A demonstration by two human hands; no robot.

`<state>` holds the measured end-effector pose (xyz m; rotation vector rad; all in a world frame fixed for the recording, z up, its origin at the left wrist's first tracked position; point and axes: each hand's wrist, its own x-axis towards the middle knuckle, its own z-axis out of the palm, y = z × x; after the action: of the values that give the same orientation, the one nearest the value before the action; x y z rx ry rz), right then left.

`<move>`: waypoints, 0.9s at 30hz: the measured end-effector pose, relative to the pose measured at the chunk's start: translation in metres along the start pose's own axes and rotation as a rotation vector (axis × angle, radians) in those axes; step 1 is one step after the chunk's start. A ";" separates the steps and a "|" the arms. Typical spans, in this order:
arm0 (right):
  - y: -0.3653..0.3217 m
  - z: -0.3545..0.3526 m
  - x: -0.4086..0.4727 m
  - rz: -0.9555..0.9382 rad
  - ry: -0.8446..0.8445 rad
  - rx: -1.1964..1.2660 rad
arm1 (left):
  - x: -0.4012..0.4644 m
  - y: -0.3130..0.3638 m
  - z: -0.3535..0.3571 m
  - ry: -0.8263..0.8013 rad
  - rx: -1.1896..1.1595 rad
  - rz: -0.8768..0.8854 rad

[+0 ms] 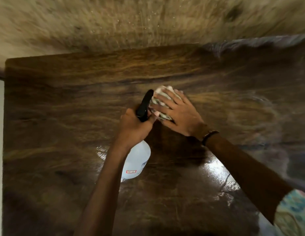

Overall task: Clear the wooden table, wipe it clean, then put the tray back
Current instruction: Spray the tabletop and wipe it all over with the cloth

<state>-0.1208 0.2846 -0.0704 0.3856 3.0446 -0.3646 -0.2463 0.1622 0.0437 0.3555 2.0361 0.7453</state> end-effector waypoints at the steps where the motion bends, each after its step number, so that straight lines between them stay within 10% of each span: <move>1: 0.011 -0.001 -0.020 0.022 -0.003 -0.011 | -0.003 -0.002 0.000 -0.015 0.003 0.007; 9: 0.074 -0.025 -0.005 0.484 0.041 0.031 | -0.025 -0.015 0.013 -0.035 0.047 0.036; 18: 0.049 -0.009 -0.043 0.037 -0.021 -0.007 | -0.038 0.013 0.064 -0.004 0.132 0.077; 27: 0.186 -0.044 -0.139 0.437 0.001 0.027 | -0.023 0.084 0.135 -0.067 0.099 0.073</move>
<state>0.0592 0.4364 -0.0588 1.0230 2.8430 -0.3736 -0.1235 0.2651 0.0574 0.5074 2.0098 0.6686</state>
